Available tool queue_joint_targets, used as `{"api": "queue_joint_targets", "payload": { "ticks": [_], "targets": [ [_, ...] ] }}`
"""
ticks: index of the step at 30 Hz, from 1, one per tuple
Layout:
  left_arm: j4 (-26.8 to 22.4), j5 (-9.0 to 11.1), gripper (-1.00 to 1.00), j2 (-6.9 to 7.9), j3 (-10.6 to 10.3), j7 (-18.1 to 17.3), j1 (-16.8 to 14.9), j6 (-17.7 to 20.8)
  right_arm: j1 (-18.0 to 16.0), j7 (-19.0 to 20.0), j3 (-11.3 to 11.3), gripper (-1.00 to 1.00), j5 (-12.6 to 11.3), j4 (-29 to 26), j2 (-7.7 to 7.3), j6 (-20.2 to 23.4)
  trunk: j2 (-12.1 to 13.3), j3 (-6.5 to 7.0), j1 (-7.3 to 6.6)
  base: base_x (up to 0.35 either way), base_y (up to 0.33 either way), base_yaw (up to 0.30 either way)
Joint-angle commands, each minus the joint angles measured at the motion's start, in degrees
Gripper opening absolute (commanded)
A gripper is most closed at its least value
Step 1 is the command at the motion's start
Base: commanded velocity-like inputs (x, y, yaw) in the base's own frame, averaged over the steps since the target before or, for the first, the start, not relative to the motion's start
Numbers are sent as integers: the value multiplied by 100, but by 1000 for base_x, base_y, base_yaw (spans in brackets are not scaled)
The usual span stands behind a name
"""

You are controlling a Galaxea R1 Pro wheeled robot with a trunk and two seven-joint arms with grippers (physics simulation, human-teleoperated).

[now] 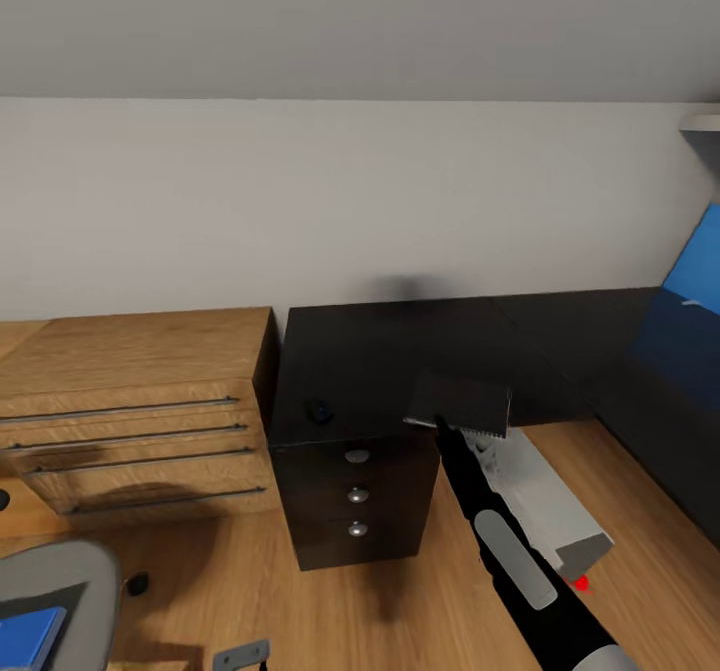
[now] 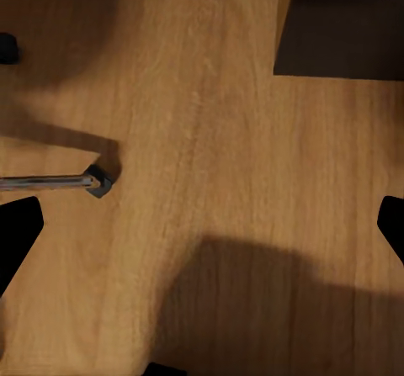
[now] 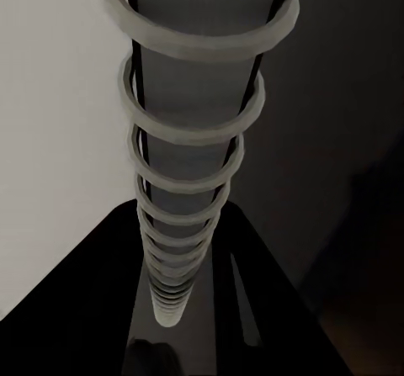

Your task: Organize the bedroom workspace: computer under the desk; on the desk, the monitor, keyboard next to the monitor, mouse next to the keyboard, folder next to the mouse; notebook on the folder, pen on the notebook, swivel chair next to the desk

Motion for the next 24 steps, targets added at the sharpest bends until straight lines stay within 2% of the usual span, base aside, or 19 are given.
{"api": "queue_joint_targets", "payload": {
  "ticks": [1,7,14,20,22,23,24],
  "targets": [
    [-7,8,100,-1,-22,18,-8,-16,-4,22,34,-100,-59,1,-8,-40,-3,-5,0,0,0,206],
    [1,8,100,-1,-23,20,-11,-16,-5,29,246,-100,-50,1,-24,-36,-3,-5,0,0,0,190],
    [-1,29,100,-1,-23,20,-11,-20,-4,48,285,-100,-53,1,-26,-31,-3,-5,0,0,0,30],
    [-2,150,100,-1,-23,14,-10,-34,-6,49,268,-100,-119,23,-94,125,-3,-5,0,0,0,2],
    [-3,158,100,-1,-23,14,-8,-35,-8,52,262,-100,-191,25,-107,302,-3,-5,0,0,0,0],
    [-3,163,100,-11,-23,14,-10,-35,-4,56,257,-100,-495,27,-117,682,-3,-5,0,0,0,0],
    [-3,162,100,-12,-23,14,-11,-35,-4,56,257,-100,-548,27,-118,725,-3,-5,0,0,0,0]
  ]
}}
